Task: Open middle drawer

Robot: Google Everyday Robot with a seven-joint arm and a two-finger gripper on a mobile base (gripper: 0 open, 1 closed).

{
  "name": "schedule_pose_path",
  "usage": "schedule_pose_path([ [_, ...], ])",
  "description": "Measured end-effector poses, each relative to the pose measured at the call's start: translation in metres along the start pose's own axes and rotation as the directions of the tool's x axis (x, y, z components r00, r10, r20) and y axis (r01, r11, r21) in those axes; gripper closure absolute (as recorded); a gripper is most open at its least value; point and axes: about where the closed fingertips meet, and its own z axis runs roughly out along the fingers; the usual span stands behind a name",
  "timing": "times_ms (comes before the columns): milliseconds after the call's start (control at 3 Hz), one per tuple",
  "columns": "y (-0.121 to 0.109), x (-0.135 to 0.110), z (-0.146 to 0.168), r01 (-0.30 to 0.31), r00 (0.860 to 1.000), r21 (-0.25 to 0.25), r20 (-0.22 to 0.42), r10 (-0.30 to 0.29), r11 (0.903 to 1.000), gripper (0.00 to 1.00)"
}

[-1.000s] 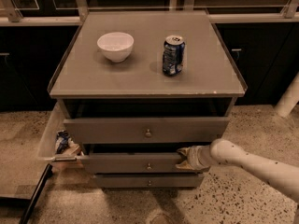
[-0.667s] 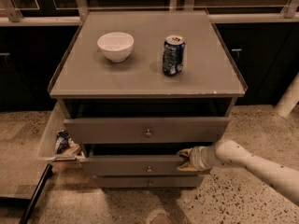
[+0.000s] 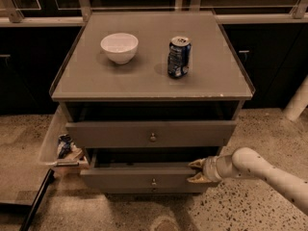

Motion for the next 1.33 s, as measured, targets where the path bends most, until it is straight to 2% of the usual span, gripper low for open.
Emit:
schedule_pose_path([
  [333,0.000,0.000,0.000,0.000,1.000,0.000,0.000,0.000,1.0000,0.00],
  [667,0.002,-0.003,0.002,-0.002,1.000,-0.007,0.011,0.002,1.0000,0.00],
  [1000,0.032,-0.001,-0.003,0.002,1.000,-0.052,0.024,-0.001,0.9986,0.19],
  [1333,0.062,-0.003,-0.018,0.016,0.999,-0.091,0.035,-0.013,0.9958,0.42],
])
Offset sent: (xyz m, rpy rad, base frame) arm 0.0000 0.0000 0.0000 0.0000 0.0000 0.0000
